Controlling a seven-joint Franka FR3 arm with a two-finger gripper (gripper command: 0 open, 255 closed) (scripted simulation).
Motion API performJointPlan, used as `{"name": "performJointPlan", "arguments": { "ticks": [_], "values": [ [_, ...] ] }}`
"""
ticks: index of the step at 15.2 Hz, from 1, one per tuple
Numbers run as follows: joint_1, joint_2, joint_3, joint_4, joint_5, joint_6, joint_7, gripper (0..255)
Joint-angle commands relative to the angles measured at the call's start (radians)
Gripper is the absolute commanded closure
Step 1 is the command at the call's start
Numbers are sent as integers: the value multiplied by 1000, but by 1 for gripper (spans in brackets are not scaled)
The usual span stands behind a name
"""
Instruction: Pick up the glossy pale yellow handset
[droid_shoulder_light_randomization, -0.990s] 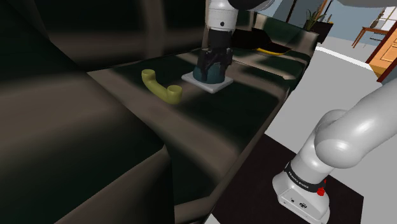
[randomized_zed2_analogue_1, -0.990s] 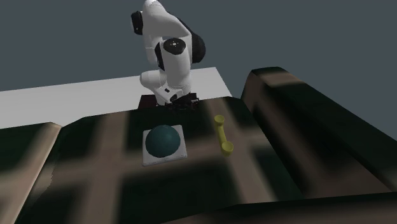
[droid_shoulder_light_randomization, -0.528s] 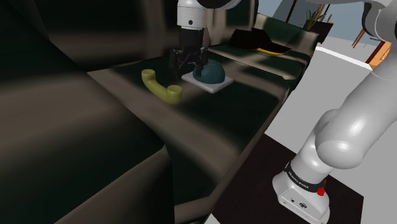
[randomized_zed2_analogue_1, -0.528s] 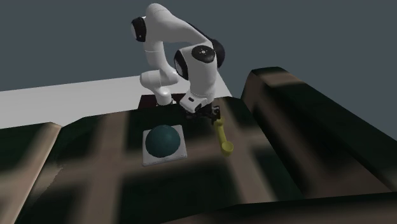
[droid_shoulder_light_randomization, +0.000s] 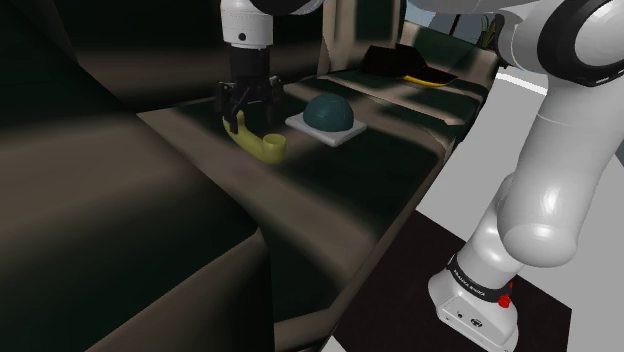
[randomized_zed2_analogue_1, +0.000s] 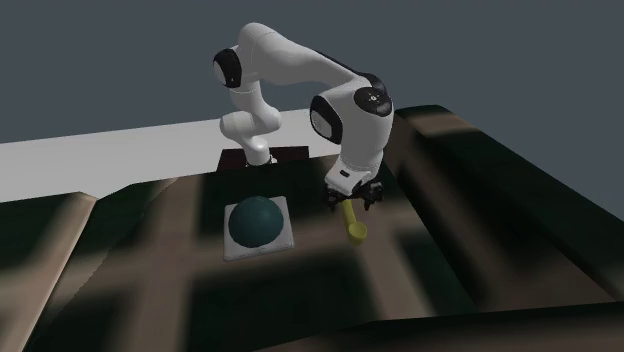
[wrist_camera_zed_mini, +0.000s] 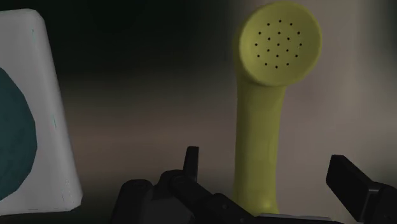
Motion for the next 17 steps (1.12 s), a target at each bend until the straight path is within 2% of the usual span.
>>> {"name": "performJointPlan", "arguments": {
  "ticks": [1,8,9,17],
  "values": [
    [4,14,1,-2,-5,16,4,0],
    [2,15,-1,-75,-6,90,4,0],
    [2,16,0,-75,-7,90,4,255],
    [2,16,-1,-75,-7,91,4,255]
  ]
}}
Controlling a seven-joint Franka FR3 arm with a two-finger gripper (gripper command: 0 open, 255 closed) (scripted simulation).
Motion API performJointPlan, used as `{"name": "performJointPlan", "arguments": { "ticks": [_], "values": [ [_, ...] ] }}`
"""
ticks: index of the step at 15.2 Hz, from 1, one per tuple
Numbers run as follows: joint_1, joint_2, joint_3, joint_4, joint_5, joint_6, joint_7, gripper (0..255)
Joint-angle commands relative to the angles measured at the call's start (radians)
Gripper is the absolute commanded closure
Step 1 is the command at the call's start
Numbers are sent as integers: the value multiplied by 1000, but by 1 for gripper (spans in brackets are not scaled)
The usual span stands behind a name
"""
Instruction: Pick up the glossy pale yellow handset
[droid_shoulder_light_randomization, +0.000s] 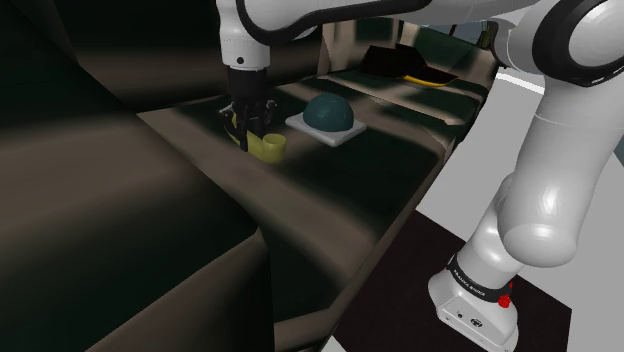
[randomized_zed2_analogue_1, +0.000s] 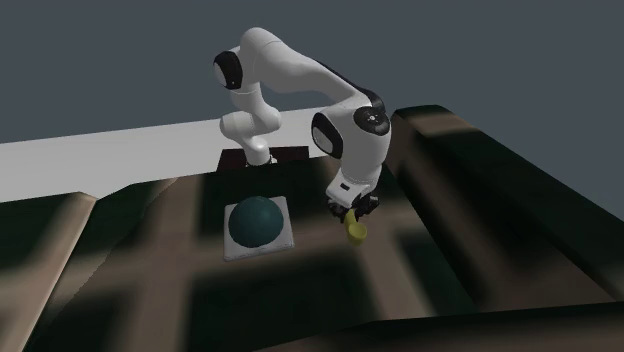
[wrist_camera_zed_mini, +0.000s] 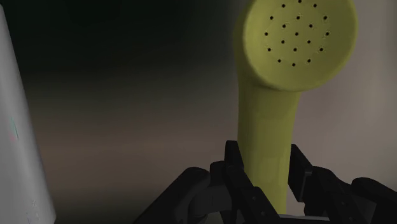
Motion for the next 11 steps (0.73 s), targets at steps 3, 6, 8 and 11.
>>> {"name": "performJointPlan", "arguments": {
  "ticks": [3,6,8,11],
  "values": [
    [1,-2,1,24,1,-27,0,255],
    [2,-2,2,65,2,-67,0,255],
    [3,-1,2,93,1,-94,1,255],
    [5,3,3,139,0,-136,2,255]
  ]
}}
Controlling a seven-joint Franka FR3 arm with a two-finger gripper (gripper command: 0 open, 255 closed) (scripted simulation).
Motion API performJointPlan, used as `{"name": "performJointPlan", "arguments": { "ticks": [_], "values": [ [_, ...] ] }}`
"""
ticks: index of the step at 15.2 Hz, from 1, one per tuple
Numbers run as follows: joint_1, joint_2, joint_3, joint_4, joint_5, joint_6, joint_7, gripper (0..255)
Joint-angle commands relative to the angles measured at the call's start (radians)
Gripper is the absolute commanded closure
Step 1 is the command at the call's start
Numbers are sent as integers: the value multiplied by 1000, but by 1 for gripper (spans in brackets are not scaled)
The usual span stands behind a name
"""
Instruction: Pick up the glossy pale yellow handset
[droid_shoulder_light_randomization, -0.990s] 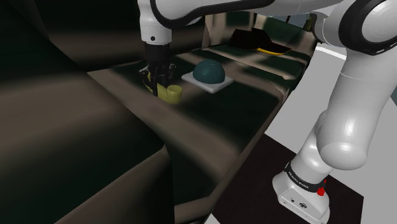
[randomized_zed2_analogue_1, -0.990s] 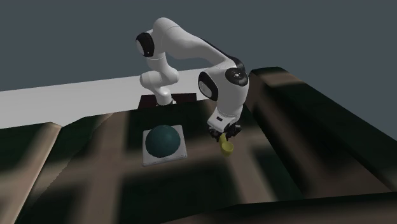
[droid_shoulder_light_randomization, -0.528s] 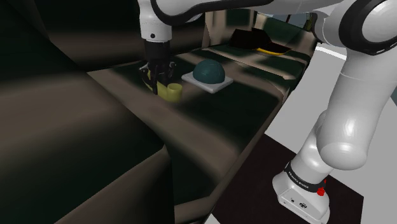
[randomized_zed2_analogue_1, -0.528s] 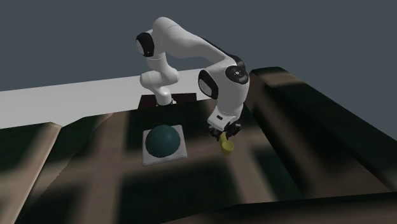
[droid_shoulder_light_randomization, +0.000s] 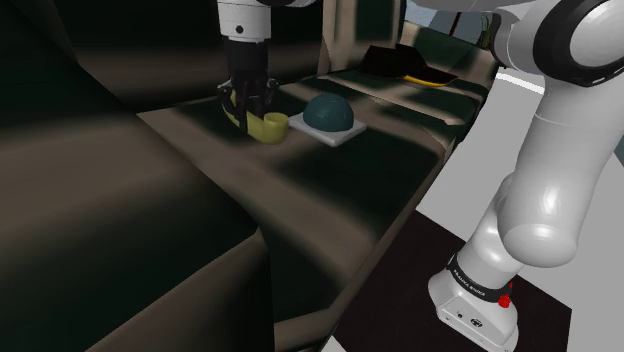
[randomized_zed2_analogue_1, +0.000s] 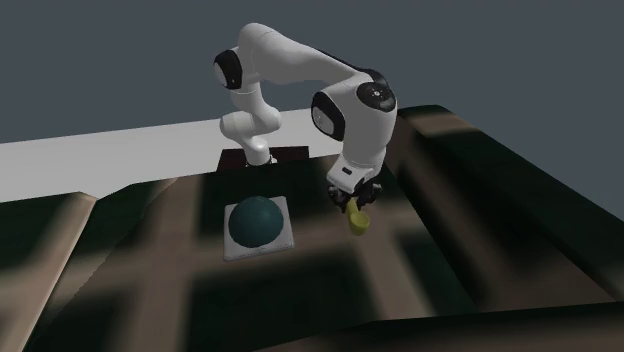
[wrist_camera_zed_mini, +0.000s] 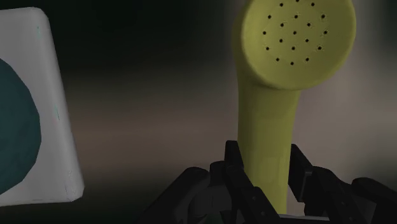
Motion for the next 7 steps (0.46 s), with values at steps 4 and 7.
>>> {"name": "performJointPlan", "arguments": {
  "ticks": [4,7],
  "values": [
    [5,12,2,84,-4,-72,4,255],
    [7,16,2,104,-5,-89,5,255]
  ]
}}
